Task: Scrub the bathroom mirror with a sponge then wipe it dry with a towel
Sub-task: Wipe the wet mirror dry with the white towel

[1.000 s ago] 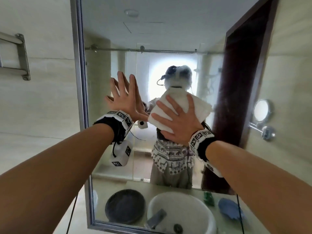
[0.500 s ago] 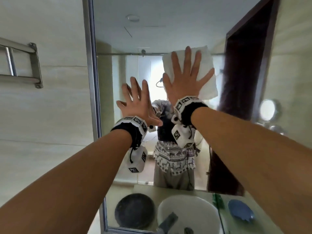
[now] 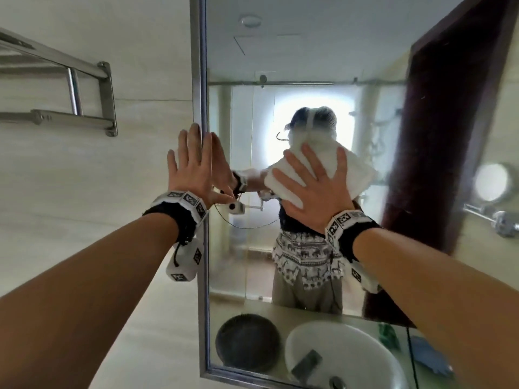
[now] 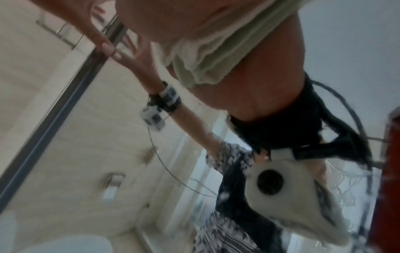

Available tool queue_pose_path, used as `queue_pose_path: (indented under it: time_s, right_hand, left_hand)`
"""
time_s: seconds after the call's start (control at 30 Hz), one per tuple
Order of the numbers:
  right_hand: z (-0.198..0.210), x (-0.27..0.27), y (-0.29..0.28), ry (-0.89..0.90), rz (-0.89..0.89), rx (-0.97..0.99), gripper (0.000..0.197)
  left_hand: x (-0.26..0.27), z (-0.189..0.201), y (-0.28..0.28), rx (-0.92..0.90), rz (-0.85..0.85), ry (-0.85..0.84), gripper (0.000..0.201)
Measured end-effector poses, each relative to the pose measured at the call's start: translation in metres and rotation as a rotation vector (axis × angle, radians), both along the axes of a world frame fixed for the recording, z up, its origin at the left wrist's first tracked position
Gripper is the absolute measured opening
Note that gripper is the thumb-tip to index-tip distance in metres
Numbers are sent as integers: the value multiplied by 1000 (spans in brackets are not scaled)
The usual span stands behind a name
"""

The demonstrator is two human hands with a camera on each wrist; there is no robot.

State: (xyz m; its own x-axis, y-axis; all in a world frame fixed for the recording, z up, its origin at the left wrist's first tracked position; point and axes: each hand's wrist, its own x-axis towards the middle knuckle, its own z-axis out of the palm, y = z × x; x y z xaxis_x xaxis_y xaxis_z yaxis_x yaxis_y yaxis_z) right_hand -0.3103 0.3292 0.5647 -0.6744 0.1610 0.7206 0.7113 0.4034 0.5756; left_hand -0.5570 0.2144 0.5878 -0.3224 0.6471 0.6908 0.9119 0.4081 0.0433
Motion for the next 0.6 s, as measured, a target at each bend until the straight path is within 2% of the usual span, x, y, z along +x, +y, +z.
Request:
queue_pose_path:
  time_s: [0.17,0.3,0.4,0.47,0.6]
  right_hand:
    - [-8,5,-1,-238,65,71,67]
    - [-2,8,0,-298,105,91,68]
    - [18,7,4,-341,99,105,66]
    - [43,0,1,-247,15,80,67]
    - [97,-39,-12,221,-83,-4,65]
  left_hand:
    - [-11,3,3,-26,-58,-31,161]
    - [-16,1,0,-4,-100,-3,162]
    - [-16,1,-1,-5,-119,-1,162]
    - [-15,0,-3,-17,-123,-19,161]
    - [-18,0,-2,-13,-128,21,162]
